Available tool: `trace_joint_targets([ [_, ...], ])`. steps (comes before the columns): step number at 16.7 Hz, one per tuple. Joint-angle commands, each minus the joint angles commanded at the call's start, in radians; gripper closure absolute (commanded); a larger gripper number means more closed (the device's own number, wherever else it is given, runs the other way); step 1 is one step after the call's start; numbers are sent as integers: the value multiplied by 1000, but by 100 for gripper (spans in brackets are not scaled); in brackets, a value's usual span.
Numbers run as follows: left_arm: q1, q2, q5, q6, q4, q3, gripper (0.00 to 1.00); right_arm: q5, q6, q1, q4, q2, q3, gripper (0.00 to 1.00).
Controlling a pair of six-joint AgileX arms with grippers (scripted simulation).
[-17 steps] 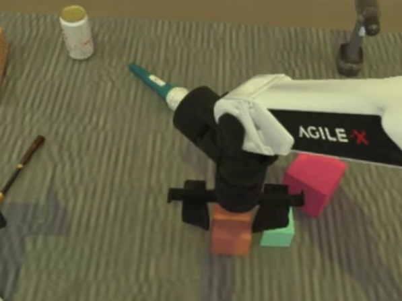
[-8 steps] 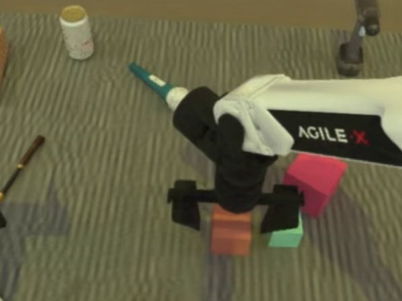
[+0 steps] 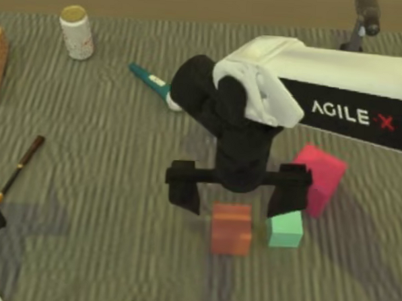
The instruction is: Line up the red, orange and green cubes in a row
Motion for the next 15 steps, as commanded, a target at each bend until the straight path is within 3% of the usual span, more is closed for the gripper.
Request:
trace_joint_targets([
  [9,0,0,0,0,0,0,0,0,-35,-12,-47,-18,35,0],
  [15,0,0,0,0,0,0,0,-2,-361,-97,-57,-2,52,0],
])
